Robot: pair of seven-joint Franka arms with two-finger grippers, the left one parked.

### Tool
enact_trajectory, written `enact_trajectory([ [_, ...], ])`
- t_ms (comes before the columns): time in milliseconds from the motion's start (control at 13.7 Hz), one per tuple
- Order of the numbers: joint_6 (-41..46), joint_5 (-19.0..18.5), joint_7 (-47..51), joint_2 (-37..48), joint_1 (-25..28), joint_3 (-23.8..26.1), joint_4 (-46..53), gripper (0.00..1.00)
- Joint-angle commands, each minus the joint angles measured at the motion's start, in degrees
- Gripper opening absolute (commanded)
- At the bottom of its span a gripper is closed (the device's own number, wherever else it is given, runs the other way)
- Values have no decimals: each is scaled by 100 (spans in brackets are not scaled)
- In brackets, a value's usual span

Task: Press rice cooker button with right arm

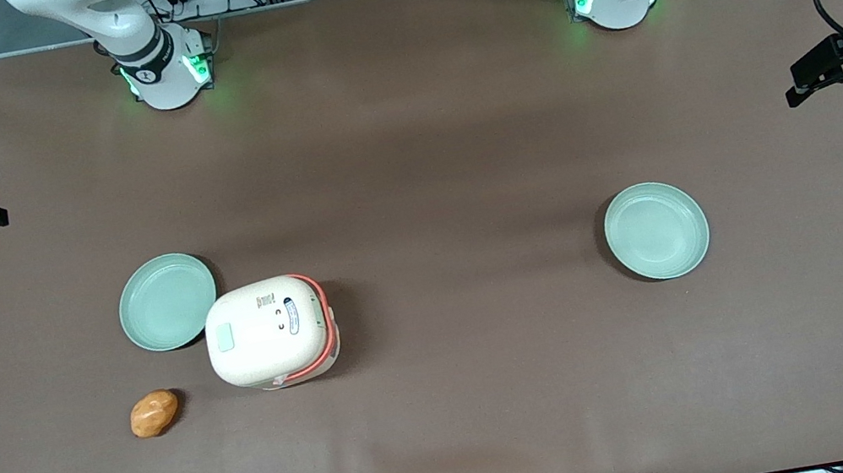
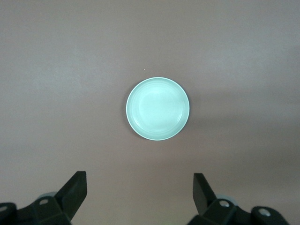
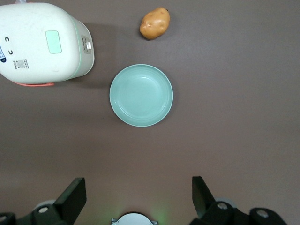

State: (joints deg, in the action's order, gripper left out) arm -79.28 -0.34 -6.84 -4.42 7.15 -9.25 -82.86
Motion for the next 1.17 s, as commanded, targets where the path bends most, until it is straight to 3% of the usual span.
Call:
enact_trajectory([
  [0,18,-54,113,20,-29,11,69,100],
  [659,18,-36,113,20,-20,11,95,100],
  [1098,18,192,113,11,6,11,113,100],
])
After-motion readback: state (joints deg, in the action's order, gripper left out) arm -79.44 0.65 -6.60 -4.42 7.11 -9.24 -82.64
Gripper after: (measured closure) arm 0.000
